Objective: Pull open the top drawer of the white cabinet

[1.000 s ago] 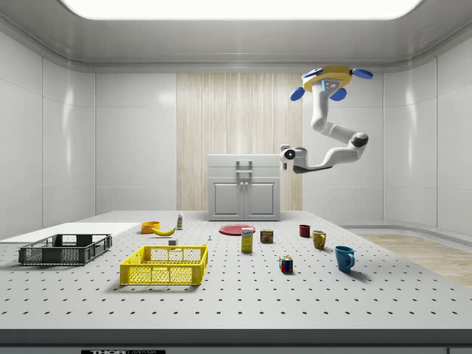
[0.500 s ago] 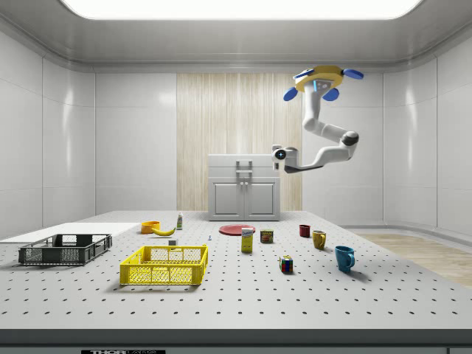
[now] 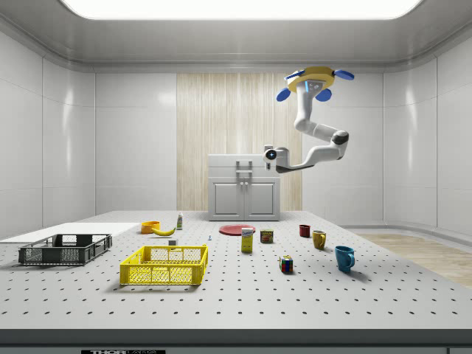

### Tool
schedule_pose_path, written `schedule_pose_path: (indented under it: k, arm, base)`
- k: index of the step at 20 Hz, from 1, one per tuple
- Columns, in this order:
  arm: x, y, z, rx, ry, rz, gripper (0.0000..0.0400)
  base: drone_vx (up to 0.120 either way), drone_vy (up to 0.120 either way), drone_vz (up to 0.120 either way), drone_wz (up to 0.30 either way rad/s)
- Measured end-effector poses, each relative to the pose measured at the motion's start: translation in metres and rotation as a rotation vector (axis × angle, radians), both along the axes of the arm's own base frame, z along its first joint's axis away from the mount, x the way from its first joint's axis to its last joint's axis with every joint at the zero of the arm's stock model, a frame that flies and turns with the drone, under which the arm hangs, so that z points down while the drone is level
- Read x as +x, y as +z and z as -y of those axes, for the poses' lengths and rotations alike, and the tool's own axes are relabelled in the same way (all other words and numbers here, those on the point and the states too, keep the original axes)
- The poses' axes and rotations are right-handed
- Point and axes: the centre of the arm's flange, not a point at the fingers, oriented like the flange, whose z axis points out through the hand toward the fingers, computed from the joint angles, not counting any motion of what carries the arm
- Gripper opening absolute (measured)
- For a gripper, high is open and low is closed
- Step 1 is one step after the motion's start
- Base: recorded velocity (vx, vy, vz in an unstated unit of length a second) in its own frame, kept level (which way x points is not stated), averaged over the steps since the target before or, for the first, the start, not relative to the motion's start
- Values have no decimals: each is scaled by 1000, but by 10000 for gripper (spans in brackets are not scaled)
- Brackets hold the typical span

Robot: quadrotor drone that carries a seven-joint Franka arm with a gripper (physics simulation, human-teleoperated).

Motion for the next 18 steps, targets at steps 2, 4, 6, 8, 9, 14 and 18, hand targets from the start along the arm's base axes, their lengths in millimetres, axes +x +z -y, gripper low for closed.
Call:
schedule_pose_path:
  k: [2, 4, 6, 8, 9, 14, 18]
  arm:
    - [0, 0, 0, 0, 0, 0, 305]
    - [0, 0, 0, 0, 0, 0, 305]
    - [0, 0, 0, 0, 0, 0, 305]
    - [0, 0, 0, 0, 0, 0, 305]
    - [0, 0, 0, 0, 0, 0, 305]
    - [0, 0, -13, 0, 0, 0, 305]
    - [0, 0, -30, 0, 0, 0, 305]
  base:
    - [120, 0, 0, 0]
    - [60, 0, 0, 0]
    - [120, 0, 0, 0]
    - [120, 0, 0, 0]
    - [120, 0, 0, 0]
    - [0, 0, 0, 0]
    - [0, 0, 0, 0]
